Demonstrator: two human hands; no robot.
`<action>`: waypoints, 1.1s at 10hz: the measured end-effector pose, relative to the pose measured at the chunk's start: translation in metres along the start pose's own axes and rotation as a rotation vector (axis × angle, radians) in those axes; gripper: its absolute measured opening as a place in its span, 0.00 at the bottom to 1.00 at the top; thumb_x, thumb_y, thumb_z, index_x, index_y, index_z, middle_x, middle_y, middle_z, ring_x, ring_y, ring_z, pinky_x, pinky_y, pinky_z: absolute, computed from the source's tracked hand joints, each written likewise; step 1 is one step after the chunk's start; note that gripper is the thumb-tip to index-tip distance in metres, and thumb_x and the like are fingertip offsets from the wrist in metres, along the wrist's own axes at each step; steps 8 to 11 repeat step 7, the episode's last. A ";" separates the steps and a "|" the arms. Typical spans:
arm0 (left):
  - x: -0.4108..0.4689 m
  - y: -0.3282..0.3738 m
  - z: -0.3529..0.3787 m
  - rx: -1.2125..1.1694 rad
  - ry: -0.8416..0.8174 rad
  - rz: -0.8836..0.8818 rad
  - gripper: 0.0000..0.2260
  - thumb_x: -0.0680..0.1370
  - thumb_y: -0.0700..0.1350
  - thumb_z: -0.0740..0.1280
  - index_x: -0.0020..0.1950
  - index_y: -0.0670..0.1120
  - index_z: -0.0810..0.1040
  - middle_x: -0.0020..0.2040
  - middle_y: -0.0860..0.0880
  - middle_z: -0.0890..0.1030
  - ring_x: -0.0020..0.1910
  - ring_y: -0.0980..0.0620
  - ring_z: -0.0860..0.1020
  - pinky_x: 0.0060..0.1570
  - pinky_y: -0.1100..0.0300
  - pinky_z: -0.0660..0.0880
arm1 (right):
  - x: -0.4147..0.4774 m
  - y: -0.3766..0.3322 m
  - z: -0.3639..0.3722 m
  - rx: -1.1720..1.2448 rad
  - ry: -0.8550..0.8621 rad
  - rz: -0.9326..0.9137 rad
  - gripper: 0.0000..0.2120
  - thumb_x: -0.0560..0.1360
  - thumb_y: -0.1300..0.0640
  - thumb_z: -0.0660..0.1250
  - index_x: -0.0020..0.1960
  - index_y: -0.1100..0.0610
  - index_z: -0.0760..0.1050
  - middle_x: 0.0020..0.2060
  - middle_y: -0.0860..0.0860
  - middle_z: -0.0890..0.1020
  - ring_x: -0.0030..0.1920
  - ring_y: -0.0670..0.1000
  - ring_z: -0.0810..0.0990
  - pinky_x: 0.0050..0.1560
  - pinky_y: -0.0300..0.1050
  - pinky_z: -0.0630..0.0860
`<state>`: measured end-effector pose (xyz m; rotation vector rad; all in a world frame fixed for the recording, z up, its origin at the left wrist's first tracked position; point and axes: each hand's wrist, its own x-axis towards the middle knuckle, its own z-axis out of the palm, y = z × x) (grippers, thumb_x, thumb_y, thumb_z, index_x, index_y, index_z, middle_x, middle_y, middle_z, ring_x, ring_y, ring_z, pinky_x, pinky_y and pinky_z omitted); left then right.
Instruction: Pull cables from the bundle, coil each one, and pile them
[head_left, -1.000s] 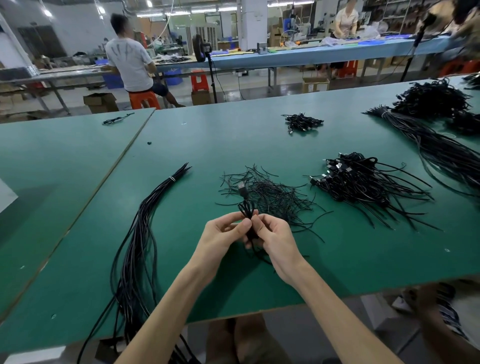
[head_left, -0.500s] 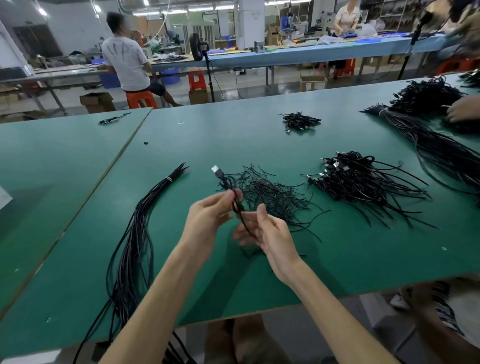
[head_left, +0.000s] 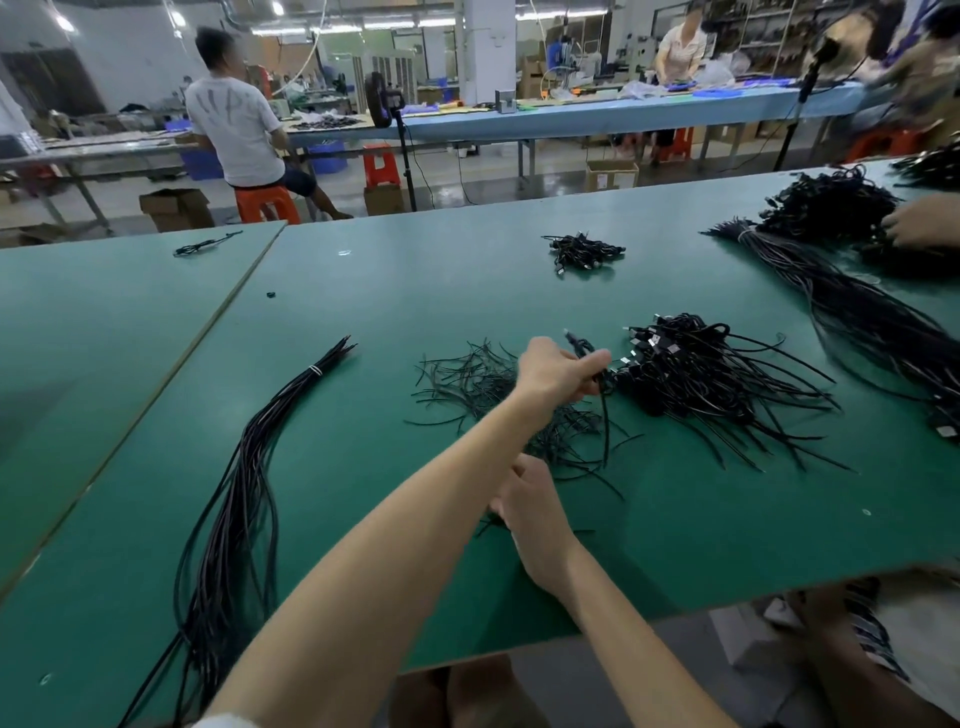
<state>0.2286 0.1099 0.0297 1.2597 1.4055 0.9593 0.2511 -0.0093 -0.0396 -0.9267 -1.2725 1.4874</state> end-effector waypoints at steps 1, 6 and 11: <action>0.006 -0.005 0.029 0.037 -0.075 -0.052 0.20 0.84 0.50 0.66 0.60 0.31 0.77 0.53 0.40 0.86 0.42 0.47 0.86 0.43 0.59 0.82 | -0.002 0.007 -0.006 0.077 -0.023 -0.053 0.15 0.84 0.61 0.57 0.51 0.71 0.77 0.38 0.61 0.80 0.39 0.54 0.77 0.40 0.46 0.74; -0.063 -0.010 -0.064 -0.190 0.099 0.141 0.11 0.84 0.35 0.61 0.61 0.40 0.81 0.52 0.44 0.86 0.43 0.49 0.86 0.45 0.59 0.83 | 0.000 0.007 0.009 -0.233 0.017 -0.226 0.10 0.83 0.67 0.61 0.50 0.58 0.78 0.38 0.51 0.82 0.38 0.48 0.79 0.44 0.41 0.77; -0.085 -0.015 -0.097 -0.066 0.268 0.233 0.10 0.84 0.36 0.61 0.59 0.41 0.82 0.43 0.47 0.86 0.39 0.52 0.86 0.40 0.64 0.79 | -0.002 0.013 0.012 -0.578 0.053 -0.482 0.11 0.81 0.68 0.63 0.58 0.56 0.79 0.51 0.48 0.76 0.49 0.45 0.77 0.53 0.36 0.74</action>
